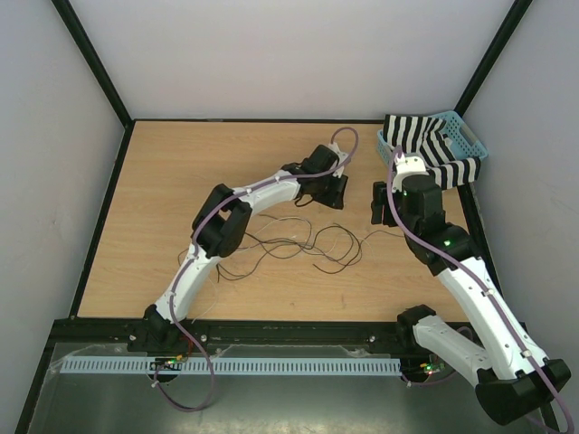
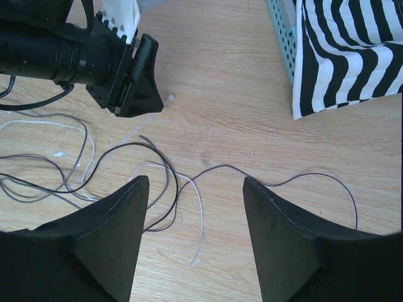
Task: Zip-tie the wires
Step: Move the ribbon to the center of the board, then pick up the ribbon at the center of the board.
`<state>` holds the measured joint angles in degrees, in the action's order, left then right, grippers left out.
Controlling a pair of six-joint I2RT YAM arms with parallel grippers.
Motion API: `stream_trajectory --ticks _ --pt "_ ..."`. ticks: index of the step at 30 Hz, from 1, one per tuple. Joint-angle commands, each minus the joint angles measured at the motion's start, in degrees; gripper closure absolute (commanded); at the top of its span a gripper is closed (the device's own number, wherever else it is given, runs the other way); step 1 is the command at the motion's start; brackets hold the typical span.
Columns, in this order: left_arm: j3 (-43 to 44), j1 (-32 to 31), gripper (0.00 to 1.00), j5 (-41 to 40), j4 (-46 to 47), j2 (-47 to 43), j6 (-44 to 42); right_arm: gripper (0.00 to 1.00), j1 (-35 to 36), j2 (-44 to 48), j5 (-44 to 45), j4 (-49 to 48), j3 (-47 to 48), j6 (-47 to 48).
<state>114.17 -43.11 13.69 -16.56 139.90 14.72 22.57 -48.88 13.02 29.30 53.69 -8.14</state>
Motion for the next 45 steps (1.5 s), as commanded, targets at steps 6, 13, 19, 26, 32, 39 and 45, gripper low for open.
stream_trajectory --ticks 6,13,19,26,32,39,45 --pt "2.8 -2.3 0.56 -3.7 -0.2 4.7 -0.7 0.28 -0.2 -0.5 0.9 -0.3 0.0 0.6" --pt "4.3 -4.3 0.56 -10.2 -1.0 6.8 -1.8 0.25 -0.2 -0.2 0.8 -0.1 0.0 1.4" --pt "5.0 -5.3 0.61 -13.4 -1.7 8.2 -2.2 0.25 -0.2 0.0 0.9 0.6 0.8 1.8" --pt "4.4 -5.6 0.68 -15.3 -2.4 8.8 -3.6 0.24 -0.2 0.6 1.1 1.0 0.9 1.6" --pt "4.4 -5.7 0.79 -15.2 -2.5 9.3 -4.2 0.22 -0.2 0.8 1.2 1.0 0.8 1.3" --pt "3.7 -5.5 0.91 -14.7 -2.6 8.6 -4.4 0.21 -0.2 0.8 1.3 1.0 0.6 1.2" --pt "3.0 -3.8 1.0 -13.4 -2.5 3.7 -4.4 0.19 -0.2 0.2 0.9 0.9 0.8 0.7"
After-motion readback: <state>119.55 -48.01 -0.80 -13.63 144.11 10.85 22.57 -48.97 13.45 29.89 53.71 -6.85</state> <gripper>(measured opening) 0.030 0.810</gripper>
